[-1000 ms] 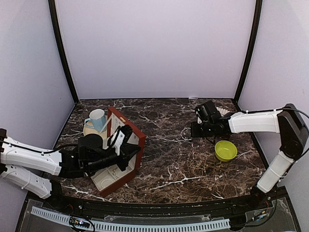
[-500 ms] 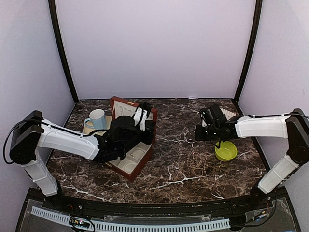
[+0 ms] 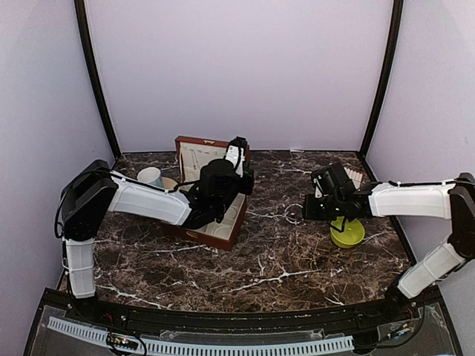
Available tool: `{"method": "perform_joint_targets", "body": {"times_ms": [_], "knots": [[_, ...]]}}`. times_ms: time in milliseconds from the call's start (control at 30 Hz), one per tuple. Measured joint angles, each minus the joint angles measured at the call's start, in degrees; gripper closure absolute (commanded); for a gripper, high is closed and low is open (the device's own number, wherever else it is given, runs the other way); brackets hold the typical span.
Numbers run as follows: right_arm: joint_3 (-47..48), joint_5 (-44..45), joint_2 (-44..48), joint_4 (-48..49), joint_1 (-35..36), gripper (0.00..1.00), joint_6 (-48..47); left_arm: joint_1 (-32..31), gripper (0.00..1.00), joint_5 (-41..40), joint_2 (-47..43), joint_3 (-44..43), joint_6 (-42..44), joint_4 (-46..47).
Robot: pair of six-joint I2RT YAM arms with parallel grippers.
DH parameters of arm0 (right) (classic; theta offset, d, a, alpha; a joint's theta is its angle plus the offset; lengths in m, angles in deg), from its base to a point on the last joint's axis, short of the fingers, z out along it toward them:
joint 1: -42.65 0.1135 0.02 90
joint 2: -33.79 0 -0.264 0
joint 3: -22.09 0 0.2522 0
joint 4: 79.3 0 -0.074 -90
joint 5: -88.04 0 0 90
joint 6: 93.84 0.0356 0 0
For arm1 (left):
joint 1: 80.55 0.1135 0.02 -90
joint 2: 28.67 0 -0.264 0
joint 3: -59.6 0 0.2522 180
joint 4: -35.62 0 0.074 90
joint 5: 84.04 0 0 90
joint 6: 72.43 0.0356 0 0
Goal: Organize the mixed jewelry
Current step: Move the jewelry box to the center of the board.
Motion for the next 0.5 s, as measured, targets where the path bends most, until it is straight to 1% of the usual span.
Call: {"method": "perform_joint_targets", "body": {"times_ms": [33, 67, 100, 133, 200, 233, 267, 300, 367, 500], "knots": [[-0.11, -0.39, 0.02, 0.0, 0.0, 1.0, 0.33, 0.17, 0.96, -0.15, 0.83, -0.87, 0.02, 0.26], [-0.22, -0.87, 0.02, 0.04, 0.0, 1.0, 0.63, 0.39, 0.89, -0.24, 1.44, -1.46, 0.02, 0.42], [-0.31, -1.44, 0.02, 0.02, 0.0, 1.0, 0.87, 0.55, 0.84, -0.24, 1.84, -1.66, 0.0, 0.74], [-0.31, -1.81, 0.02, -0.02, 0.02, 1.0, 1.07, 0.66, 0.75, -0.24, 1.99, -1.7, 0.02, 0.76], [-0.31, -2.47, 0.02, 0.07, 0.13, 1.0, 1.27, 0.72, 0.67, -0.24, 2.03, -1.73, 0.7, 1.38], [-0.31, -2.84, 0.02, 0.11, 0.31, 1.0, 1.36, 0.72, 0.65, -0.28, 2.03, -1.88, 0.96, 2.08], [-0.31, -3.06, 0.02, 0.13, 0.39, 1.0, 1.49, 0.72, 0.59, -0.33, 2.03, -2.08, 1.4, 2.51], [-0.31, -3.32, 0.02, 0.17, 0.46, 1.0, 1.53, 0.72, 0.56, -0.33, 2.01, -2.19, 1.36, 3.32], [-0.22, -3.74, 0.0, 0.13, 0.74, 1.0, 1.66, 0.72, 0.46, -0.09, 1.9, -2.23, 1.7, 4.04], [1.38, -3.98, -0.15, -0.85, 1.88, 1.0, 1.64, 0.72, 0.37, 1.33, 0.9, -1.86, 1.81, 4.11]]}}
